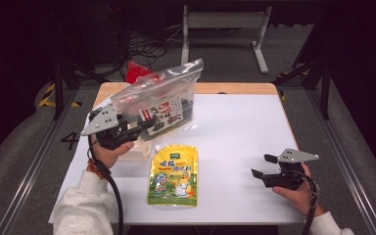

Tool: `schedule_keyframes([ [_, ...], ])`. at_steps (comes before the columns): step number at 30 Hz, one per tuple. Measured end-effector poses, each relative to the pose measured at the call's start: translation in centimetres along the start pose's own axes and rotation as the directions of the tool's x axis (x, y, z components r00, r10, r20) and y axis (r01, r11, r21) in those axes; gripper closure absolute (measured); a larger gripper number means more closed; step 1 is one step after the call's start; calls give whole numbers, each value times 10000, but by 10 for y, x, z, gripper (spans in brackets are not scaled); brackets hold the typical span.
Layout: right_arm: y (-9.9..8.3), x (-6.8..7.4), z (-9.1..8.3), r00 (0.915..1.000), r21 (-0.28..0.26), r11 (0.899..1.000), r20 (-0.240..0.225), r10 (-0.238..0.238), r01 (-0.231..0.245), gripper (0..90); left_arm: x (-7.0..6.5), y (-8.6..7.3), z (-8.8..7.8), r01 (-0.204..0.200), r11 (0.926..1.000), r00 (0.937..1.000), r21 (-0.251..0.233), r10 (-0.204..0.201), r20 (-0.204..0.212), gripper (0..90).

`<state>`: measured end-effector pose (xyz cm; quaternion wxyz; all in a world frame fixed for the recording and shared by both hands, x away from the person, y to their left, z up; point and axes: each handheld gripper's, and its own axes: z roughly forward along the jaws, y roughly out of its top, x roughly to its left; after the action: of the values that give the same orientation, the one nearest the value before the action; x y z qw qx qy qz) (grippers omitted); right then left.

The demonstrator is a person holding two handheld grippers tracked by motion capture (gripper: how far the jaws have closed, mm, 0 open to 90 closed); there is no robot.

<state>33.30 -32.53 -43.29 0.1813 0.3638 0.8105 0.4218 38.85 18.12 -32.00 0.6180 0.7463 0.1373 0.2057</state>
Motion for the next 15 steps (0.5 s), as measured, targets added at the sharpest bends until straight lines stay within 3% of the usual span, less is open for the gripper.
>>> schedule_keyframes([
  [3, 1, 3, 1, 10000, 25, 10000, 23, -89, 89, 221, 17, -1, -18, -123, 9999, 9990, 77, 126, -429, 736],
  [7, 0, 3, 3, 10000, 75, 10000, -46, -61, 61, 224, 32, -4, -29, -611, 9967, 9957, 532, 646, -671, 736],
  [9, 0, 3, 3, 10000, 92, 9999, -44, -63, 63, 224, 36, -5, -31, -641, 9960, 9947, 625, 688, -763, 736],
  [11, 0, 3, 4, 10000, 126, 9999, -39, -54, 55, 224, 49, -11, -35, -618, 9946, 9932, 831, 695, -929, 736],
  [15, 0, 3, 5, 10000, 179, 9998, 3, -31, 30, 223, 62, -18, -37, -467, 9942, 9945, 964, 554, -892, 736],
])
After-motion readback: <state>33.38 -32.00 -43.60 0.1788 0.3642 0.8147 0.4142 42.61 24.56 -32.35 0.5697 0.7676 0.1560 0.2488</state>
